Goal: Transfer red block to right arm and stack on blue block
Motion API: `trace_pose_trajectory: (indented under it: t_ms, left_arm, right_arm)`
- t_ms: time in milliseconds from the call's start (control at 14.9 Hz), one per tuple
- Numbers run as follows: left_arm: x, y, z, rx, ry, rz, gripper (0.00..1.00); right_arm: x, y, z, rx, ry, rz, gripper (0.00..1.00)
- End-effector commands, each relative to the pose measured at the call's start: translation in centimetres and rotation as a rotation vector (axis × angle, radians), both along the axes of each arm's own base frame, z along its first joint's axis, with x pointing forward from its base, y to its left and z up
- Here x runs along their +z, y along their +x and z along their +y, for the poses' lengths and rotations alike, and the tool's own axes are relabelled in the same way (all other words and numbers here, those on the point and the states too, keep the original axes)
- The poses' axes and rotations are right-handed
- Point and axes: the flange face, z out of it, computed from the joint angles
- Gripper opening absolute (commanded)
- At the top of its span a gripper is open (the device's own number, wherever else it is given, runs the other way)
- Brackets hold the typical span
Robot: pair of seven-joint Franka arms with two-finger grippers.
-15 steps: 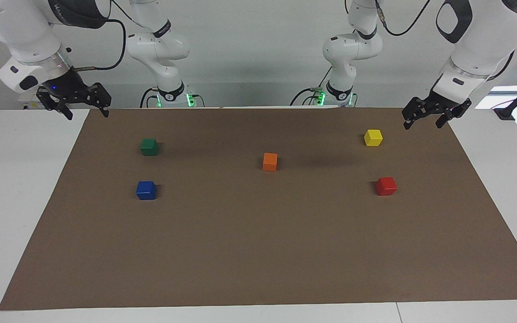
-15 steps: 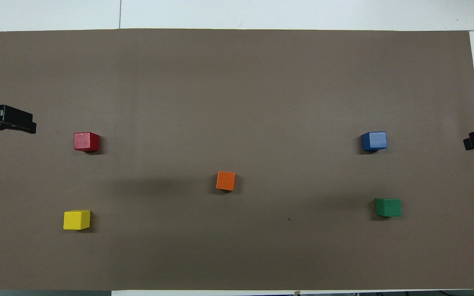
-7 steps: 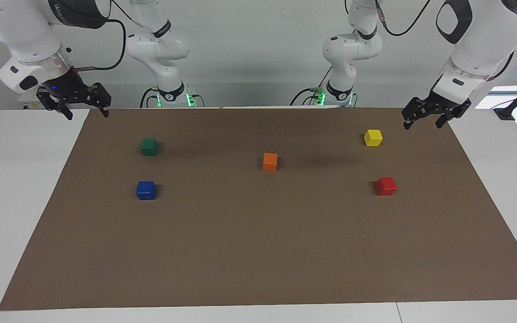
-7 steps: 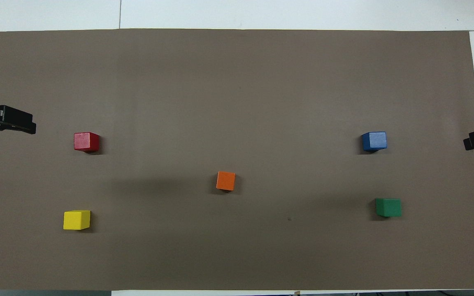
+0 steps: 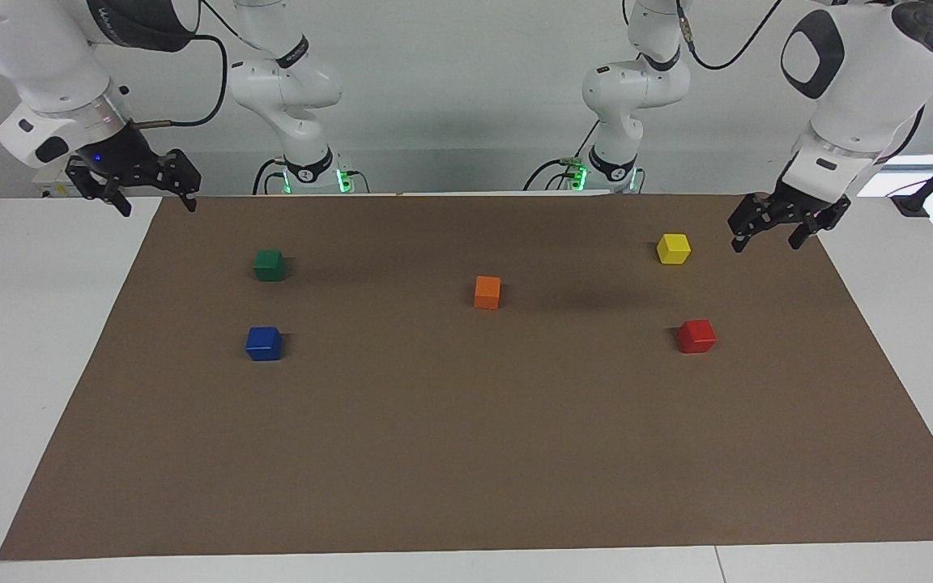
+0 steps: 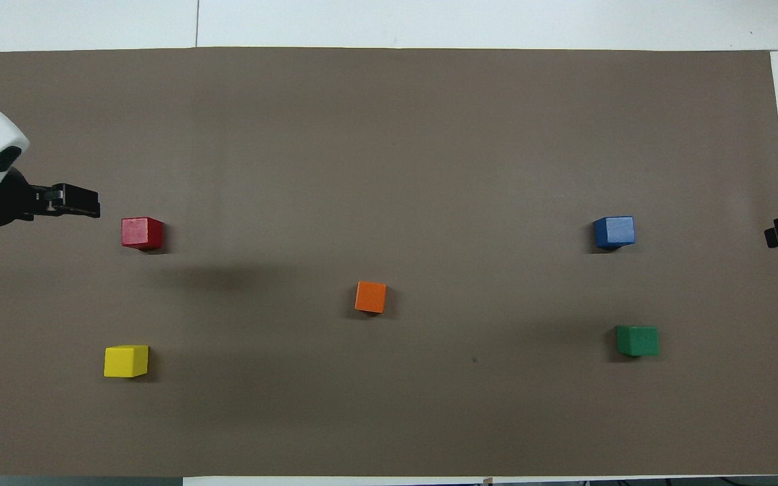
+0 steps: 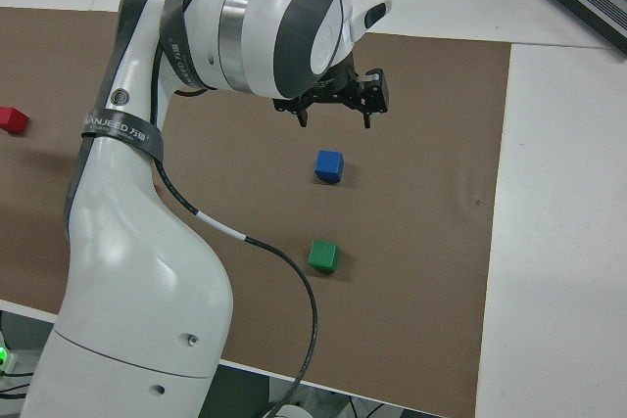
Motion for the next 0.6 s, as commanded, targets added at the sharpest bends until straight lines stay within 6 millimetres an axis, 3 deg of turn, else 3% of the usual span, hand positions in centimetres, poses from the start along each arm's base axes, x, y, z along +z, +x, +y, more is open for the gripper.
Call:
trace_pose_trajectory:
  t_ms: [0,268,536]
  left_arm:
    - [-5.2,-0.6,0.3,0.007,0.003,-0.018,1.0]
    - [-10.1,0.0,0.6,0.01,-0.005,-0.015,1.0]
    - [-14.5,-1.1,1.4,0.025,-0.008,-0.044,1.0]
  right_arm:
    - [-1.2,-1.3,-1.1,-0.002,0.01,0.011,1.0]
    - [-5.4,-3.7,-0.9,-0.024,0.134,-0.016,1.0]
    - [-9.9,-3.8,-1.3,-0.044,0.377,-0.042,1.0]
